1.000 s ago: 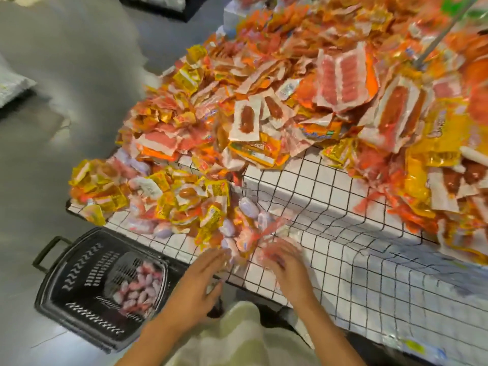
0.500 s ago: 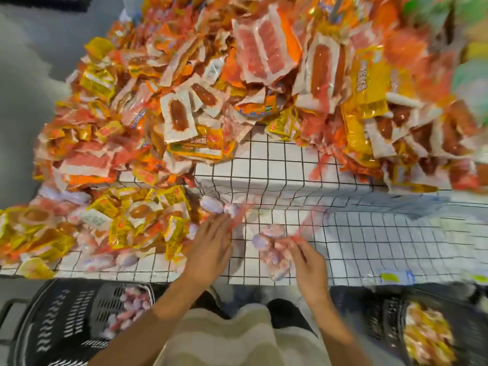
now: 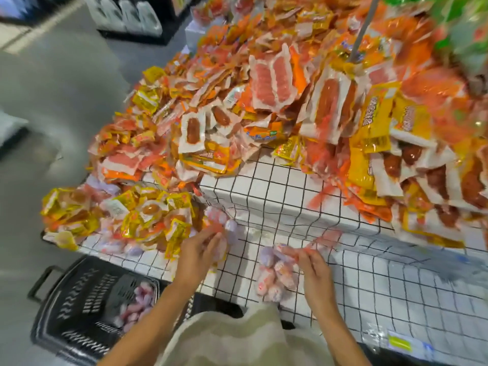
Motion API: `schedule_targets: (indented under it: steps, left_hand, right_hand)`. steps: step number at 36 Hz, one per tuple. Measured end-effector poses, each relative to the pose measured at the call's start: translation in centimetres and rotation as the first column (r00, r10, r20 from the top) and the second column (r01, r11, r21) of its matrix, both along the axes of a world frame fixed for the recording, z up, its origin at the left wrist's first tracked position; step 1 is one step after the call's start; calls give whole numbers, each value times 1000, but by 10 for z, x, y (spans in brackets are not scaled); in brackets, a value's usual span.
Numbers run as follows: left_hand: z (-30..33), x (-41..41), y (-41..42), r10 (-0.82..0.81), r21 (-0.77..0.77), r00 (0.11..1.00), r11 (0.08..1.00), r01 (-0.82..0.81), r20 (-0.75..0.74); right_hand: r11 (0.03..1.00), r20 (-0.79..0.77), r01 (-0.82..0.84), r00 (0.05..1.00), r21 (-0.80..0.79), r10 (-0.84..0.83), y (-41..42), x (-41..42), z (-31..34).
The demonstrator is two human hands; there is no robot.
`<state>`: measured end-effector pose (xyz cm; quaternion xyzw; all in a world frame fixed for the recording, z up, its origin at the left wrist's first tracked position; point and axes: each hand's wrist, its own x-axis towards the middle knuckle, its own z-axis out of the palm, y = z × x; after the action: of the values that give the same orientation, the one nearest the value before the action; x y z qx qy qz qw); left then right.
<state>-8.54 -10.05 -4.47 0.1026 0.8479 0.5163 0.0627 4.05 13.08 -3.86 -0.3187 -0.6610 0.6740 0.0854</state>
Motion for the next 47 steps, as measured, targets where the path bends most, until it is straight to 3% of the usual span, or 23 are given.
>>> schedule_targets:
  steps: [10,17,23,31,39,43,47]
  left_hand:
    - [80,9,8,239,226,971,947,-229,-17]
    - [113,32,-3,348,440,937,836,-328,37]
    - [143,60,-29,457,562,882,703,-437,114]
    - [130,118,-127,569,512,802,642,-571,181]
    - [85,190,-262,723,416,615,476,-774,315]
    - [61,232,-331,802,320,510,416,-851,311]
    - [44,277,-389,858,209,398,345,-915,324]
  right_hand:
    - [988,36,-147,989,39,146,13,0,7]
    - [967,-47,-239,969,84,243,13,-4,37]
    - [978,-128,-191,971,83,200,-2,-7,66]
    - [950,-240,-258,925,177,296,-70,-8,114]
    - [885,-227,-421,858,200,460,-212,1,114]
    - [782,-152,-570,775,254,614,-278,2,94]
    - [632,-103,-763,624,136,775,-342,5,72]
